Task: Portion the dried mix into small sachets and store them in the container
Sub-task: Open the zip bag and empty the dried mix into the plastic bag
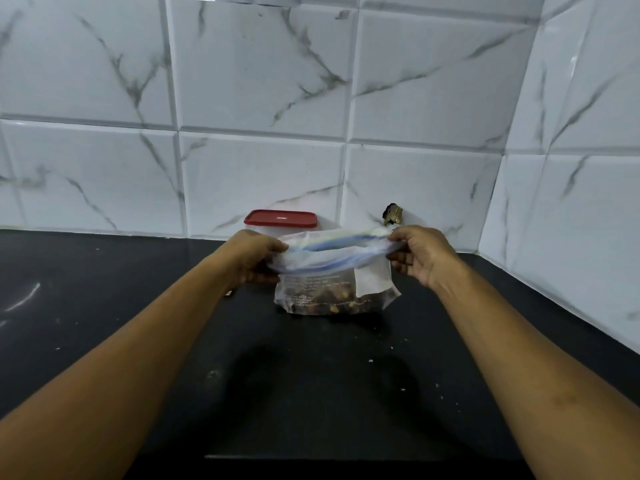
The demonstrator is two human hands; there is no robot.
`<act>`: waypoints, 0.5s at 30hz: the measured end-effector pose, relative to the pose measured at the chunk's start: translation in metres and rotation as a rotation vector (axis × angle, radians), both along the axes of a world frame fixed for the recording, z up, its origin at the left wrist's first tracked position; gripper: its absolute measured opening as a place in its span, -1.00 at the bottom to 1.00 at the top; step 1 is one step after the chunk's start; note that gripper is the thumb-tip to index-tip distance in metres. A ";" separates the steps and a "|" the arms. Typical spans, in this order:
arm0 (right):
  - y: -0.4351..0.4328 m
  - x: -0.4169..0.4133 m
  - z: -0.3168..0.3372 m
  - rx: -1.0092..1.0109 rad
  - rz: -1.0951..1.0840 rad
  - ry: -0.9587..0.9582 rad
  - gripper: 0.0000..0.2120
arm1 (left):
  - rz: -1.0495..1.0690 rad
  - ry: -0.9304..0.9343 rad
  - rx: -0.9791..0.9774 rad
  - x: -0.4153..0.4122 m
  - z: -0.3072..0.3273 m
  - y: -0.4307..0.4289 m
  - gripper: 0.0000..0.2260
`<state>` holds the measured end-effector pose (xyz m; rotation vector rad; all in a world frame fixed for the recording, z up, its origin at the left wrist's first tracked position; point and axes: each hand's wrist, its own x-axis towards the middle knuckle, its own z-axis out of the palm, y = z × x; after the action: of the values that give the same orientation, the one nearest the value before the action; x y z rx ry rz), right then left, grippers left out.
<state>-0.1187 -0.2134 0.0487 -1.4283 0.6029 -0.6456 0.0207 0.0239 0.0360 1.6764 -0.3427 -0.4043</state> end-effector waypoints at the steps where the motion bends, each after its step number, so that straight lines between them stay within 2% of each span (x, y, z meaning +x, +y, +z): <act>1: -0.002 0.000 0.003 0.095 0.025 -0.016 -0.95 | -0.003 0.039 -0.031 -0.001 0.003 -0.001 -0.90; 4: -0.007 -0.002 0.011 0.293 0.055 -0.089 -0.94 | 0.021 0.135 -0.140 0.002 0.009 -0.003 -0.89; 6: -0.010 0.000 0.012 0.259 0.001 -0.112 -0.97 | 0.046 0.075 -0.123 0.003 0.010 -0.003 -0.86; 8: -0.013 0.002 0.010 0.165 -0.074 -0.142 -0.88 | 0.023 -0.018 -0.094 0.000 0.011 -0.004 -0.89; 11: -0.014 0.000 0.004 0.069 0.044 -0.128 -0.84 | -0.130 -0.120 0.077 -0.002 0.012 0.003 -0.88; 13: -0.017 -0.003 -0.001 -0.094 0.086 -0.005 -0.78 | -0.282 -0.149 0.296 -0.005 0.014 0.008 -0.78; 15: -0.018 -0.006 -0.006 -0.367 -0.015 0.160 -0.69 | -0.365 -0.216 0.389 -0.008 0.016 0.004 -0.73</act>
<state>-0.1243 -0.2316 0.0425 -1.8326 0.6433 -0.6816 0.0125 0.0284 0.0520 2.0479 -0.7763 -0.5891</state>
